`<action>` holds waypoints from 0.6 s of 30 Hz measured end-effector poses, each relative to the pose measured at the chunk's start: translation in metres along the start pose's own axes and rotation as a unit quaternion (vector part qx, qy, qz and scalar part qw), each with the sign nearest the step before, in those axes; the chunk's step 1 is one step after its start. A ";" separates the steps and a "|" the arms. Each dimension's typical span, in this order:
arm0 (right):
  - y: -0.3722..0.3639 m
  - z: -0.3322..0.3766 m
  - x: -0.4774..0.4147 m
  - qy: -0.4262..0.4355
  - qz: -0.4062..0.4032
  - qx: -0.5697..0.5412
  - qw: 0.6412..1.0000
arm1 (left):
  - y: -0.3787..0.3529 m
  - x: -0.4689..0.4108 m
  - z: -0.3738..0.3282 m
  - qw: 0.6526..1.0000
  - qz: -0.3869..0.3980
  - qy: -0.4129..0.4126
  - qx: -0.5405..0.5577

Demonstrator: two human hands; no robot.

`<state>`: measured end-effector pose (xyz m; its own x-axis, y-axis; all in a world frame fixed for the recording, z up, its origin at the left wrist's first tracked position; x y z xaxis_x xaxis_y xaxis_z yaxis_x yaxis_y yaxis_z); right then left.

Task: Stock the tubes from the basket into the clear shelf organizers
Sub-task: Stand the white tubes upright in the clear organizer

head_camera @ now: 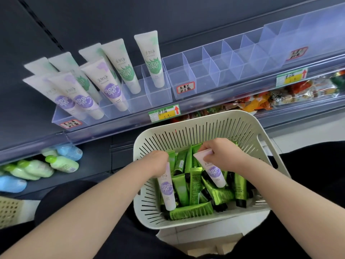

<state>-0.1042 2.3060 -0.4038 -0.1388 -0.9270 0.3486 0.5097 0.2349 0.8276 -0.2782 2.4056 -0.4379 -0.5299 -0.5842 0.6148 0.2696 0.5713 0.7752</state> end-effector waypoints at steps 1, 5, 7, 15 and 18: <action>0.001 0.003 0.002 0.001 -0.010 0.000 1.000 | 0.002 0.006 -0.001 1.000 -0.002 -0.010 0.016; 0.020 0.017 0.014 0.021 -0.084 -0.009 0.996 | 0.023 0.033 -0.006 0.991 -0.080 -0.045 0.100; 0.034 0.027 0.020 0.039 -0.124 -0.016 0.991 | 0.040 0.051 -0.010 0.979 -0.145 -0.054 0.135; 0.113 0.082 0.036 0.133 -0.309 0.039 0.941 | 0.158 0.131 -0.016 0.871 -0.445 -0.081 0.192; 0.141 0.101 0.034 0.144 -0.356 0.063 0.921 | 0.201 0.152 -0.017 0.840 -0.518 -0.055 0.151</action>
<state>-0.1228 2.3371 -0.2309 -0.1600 -0.8942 -0.4180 0.2716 -0.4470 0.8523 -0.2909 2.4221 -0.1866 -0.4310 -0.8104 -0.3969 -0.5894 -0.0802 0.8038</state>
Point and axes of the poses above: each hand's wrist, its own x-axis away from the middle knuckle, its own y-axis out of the back of the hand, z = x × y, the point moved 4 cm from there along -x, towards the middle knuckle, and after that the axes turned 10 degrees about x, right-handed, at the moved point
